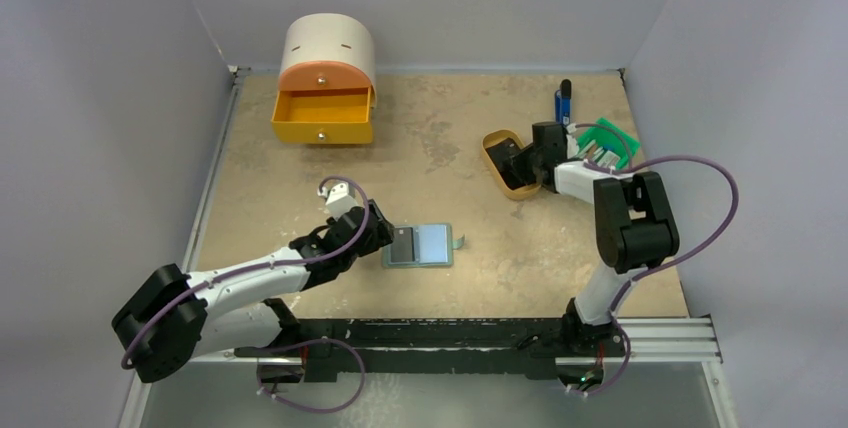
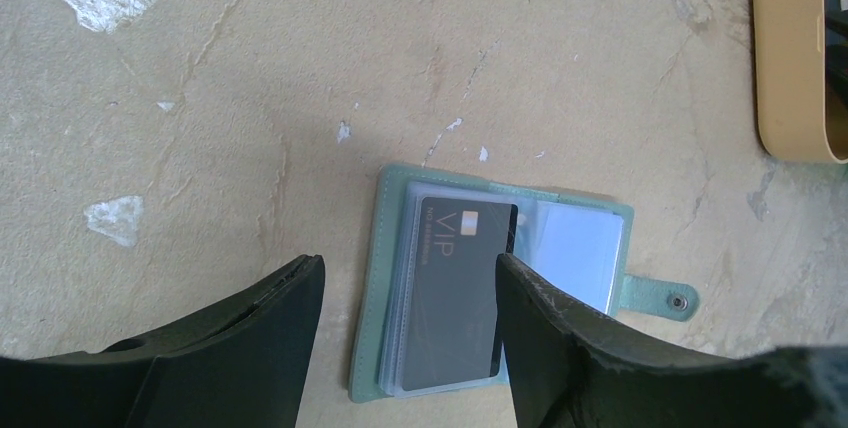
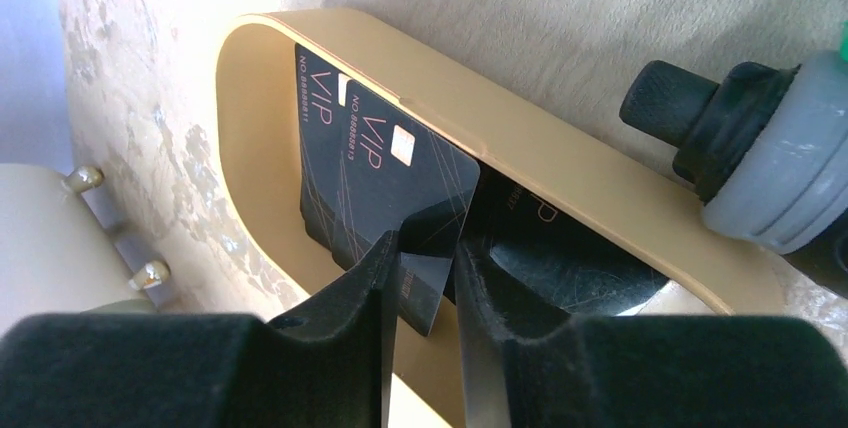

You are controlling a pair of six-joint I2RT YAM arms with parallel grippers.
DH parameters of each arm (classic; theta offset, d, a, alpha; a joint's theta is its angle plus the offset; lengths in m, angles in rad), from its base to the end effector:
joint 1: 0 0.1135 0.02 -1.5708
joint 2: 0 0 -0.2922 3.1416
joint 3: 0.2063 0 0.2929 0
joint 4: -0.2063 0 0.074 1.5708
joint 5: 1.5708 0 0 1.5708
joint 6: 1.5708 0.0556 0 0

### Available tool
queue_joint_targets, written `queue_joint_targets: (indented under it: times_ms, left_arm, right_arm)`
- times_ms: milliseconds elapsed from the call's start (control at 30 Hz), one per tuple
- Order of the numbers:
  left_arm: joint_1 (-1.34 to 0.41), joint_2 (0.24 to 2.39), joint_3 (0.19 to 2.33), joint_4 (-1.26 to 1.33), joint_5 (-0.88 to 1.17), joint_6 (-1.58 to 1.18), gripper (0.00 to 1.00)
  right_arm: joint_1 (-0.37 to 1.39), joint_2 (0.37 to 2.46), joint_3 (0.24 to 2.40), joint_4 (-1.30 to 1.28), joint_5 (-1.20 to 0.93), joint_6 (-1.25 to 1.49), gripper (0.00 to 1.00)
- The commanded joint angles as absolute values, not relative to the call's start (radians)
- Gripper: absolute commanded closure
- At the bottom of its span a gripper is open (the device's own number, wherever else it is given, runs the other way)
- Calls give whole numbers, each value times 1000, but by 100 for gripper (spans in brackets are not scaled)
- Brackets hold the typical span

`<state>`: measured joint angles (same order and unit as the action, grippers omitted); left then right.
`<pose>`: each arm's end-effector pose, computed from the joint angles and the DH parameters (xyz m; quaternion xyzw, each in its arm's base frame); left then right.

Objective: Put the credit cards into the card holder
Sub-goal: Pick up the credit card from the storage box.

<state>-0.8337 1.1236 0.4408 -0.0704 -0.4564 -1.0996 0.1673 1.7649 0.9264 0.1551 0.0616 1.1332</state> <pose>0.1824 -0.1644 0.1579 -0.2076 0.8740 -0.2007 0.3908 0.4079 0.0654 0.1454 0.4309 0.7934 0.2376 0.3584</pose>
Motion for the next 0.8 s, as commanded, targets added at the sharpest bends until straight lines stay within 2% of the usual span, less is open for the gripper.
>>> queue_joint_targets:
  times_ms: [0, 667, 767]
  left_arm:
    - [-838, 1133, 463, -51, -451, -1104, 37]
    - [-838, 1143, 460, -46, -443, -1115, 38]
    - [-838, 1144, 460, -43, -442, -1116, 38]
  right_arm:
    - [163, 1719, 905, 133, 89, 1103, 74]
    - [163, 1630, 900, 123, 89, 1085, 92]
    - [164, 1622, 904, 123, 88, 1084, 98]
